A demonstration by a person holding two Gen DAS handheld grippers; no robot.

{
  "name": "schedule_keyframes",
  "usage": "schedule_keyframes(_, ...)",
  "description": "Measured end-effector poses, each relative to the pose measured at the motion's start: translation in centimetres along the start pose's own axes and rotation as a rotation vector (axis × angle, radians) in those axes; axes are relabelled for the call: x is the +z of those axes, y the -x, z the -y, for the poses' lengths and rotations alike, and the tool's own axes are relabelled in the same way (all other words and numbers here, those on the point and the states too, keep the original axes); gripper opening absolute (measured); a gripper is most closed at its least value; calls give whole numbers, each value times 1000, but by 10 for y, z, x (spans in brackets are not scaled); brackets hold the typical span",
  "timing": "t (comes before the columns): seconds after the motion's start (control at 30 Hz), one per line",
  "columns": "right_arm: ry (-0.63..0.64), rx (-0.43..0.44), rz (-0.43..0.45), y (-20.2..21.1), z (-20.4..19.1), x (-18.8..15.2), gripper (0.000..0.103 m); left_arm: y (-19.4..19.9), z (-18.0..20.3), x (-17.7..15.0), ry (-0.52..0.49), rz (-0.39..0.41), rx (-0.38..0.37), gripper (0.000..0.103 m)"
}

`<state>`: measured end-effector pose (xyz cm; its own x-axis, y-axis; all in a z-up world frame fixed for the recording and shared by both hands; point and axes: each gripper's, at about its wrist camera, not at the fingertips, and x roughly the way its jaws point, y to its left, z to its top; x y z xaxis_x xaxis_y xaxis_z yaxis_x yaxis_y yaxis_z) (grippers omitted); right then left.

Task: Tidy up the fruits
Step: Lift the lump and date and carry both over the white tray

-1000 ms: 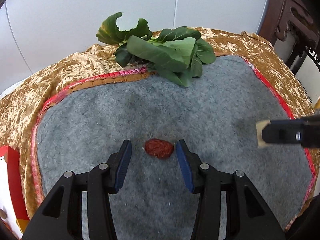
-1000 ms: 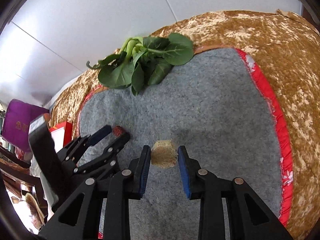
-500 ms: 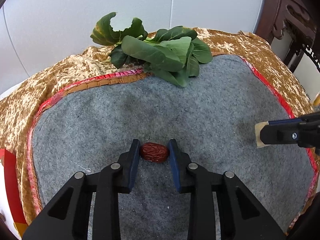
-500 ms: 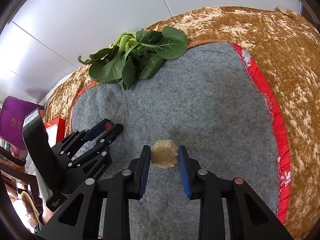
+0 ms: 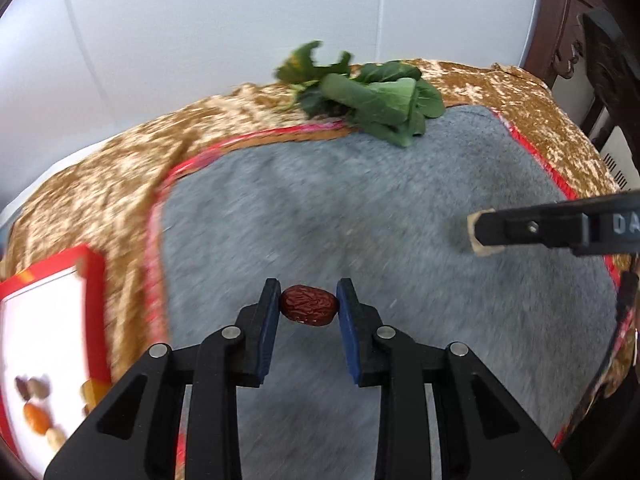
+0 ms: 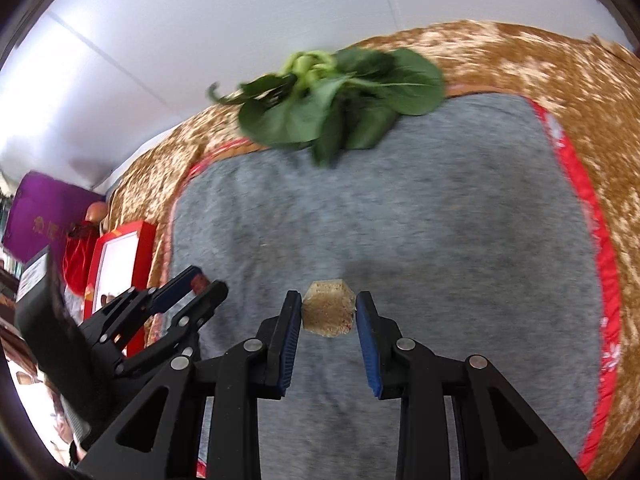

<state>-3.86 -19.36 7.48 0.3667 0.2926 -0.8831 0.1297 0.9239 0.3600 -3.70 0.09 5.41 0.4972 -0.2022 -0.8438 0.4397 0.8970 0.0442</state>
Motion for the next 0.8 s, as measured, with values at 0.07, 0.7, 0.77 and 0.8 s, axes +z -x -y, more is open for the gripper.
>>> schedule_keyframes(0.07,24,7,-6,-5,-15,-1,28,12,-10,-9,-1,6,35,26)
schedule_keyframes(0.7,344,141,34,-41,-177,-42,28,99,-162,-74,303,64,202,26)
schedule_keyframes(0.77,380,165,44,-44,-193,-49,28,107,-173,-82,320,73,222,26)
schedule_keyframes(0.8,402,178,49,-44,-201,-54,28,109,-178,-85,325,72,232,26)
